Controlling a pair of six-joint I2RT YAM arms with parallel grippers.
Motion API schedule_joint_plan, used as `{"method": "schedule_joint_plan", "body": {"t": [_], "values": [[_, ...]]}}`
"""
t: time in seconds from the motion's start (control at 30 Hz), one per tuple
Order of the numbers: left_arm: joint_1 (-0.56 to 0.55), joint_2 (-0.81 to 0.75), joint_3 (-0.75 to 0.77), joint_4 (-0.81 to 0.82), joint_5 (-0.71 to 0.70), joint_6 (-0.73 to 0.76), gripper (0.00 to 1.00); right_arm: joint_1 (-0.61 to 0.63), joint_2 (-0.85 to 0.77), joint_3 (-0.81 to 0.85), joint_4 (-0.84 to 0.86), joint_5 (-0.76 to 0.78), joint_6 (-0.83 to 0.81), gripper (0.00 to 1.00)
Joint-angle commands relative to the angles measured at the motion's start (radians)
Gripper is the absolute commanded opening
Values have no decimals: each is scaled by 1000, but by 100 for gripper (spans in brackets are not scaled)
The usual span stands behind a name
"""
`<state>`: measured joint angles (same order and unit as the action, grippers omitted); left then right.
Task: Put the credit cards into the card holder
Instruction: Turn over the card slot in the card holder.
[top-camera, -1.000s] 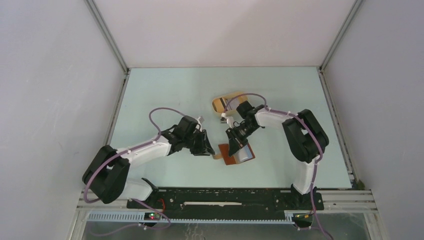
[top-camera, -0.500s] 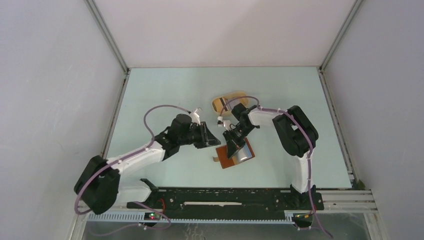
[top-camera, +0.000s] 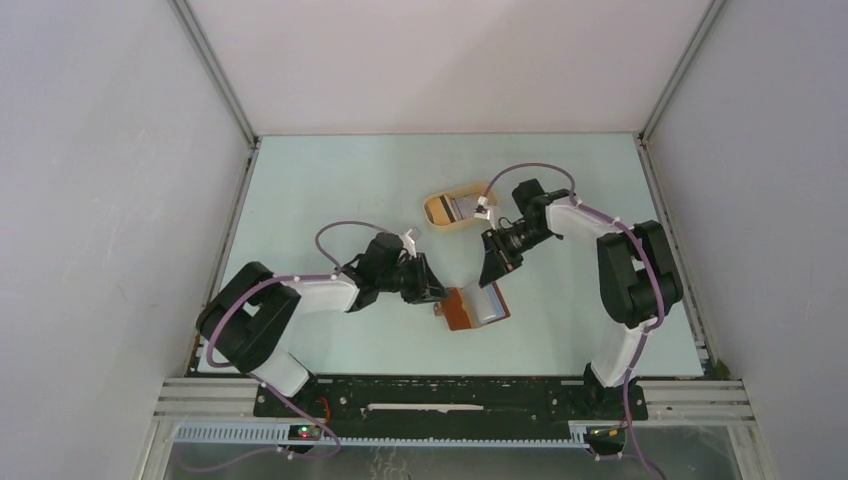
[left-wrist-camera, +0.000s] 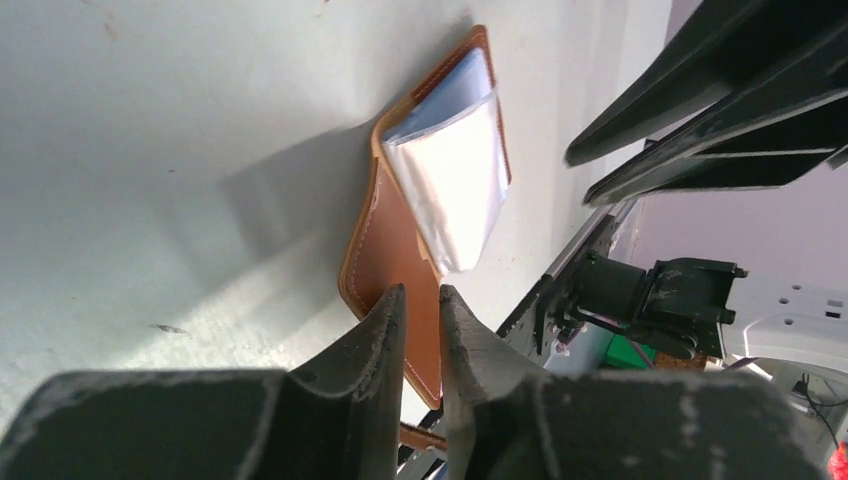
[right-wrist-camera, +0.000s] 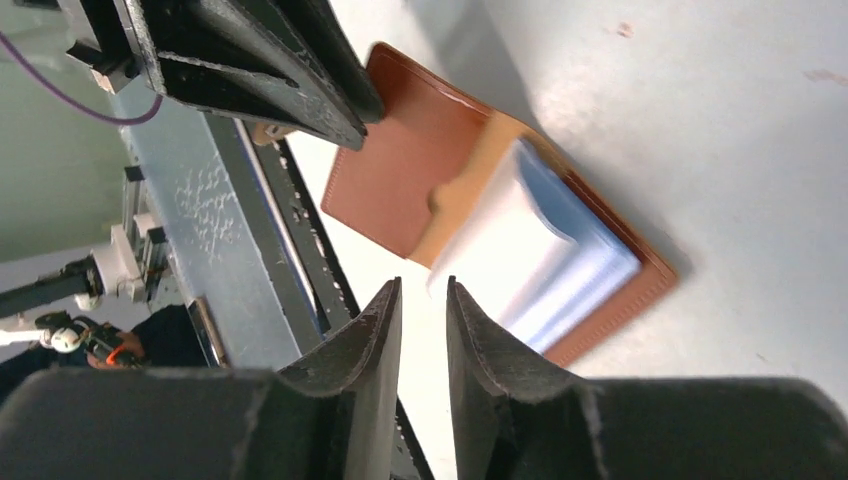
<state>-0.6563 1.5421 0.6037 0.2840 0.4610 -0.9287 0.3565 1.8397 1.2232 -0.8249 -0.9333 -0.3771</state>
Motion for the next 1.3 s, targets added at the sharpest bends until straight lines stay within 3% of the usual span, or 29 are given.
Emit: {"method": "schedule_joint_plan", "body": {"t": [0.0, 0.2, 0.3, 0.83, 1.27], "values": [[-6, 40, 43, 42, 26, -15, 23, -49, -33, -38, 30, 87, 12, 33], [-10, 63, 46, 35, 32, -15, 23, -67, 4, -38, 58, 96, 41, 46], [-18, 68, 50, 36, 33, -14, 23, -58, 34, -27, 55, 80, 47, 47], [-28, 78, 57, 36, 29, -18, 25, -11, 87, -13, 26, 10, 32, 44], [-29, 57, 48, 68, 25, -36, 39, 14, 75, -5, -18, -125, -9, 42]]}}
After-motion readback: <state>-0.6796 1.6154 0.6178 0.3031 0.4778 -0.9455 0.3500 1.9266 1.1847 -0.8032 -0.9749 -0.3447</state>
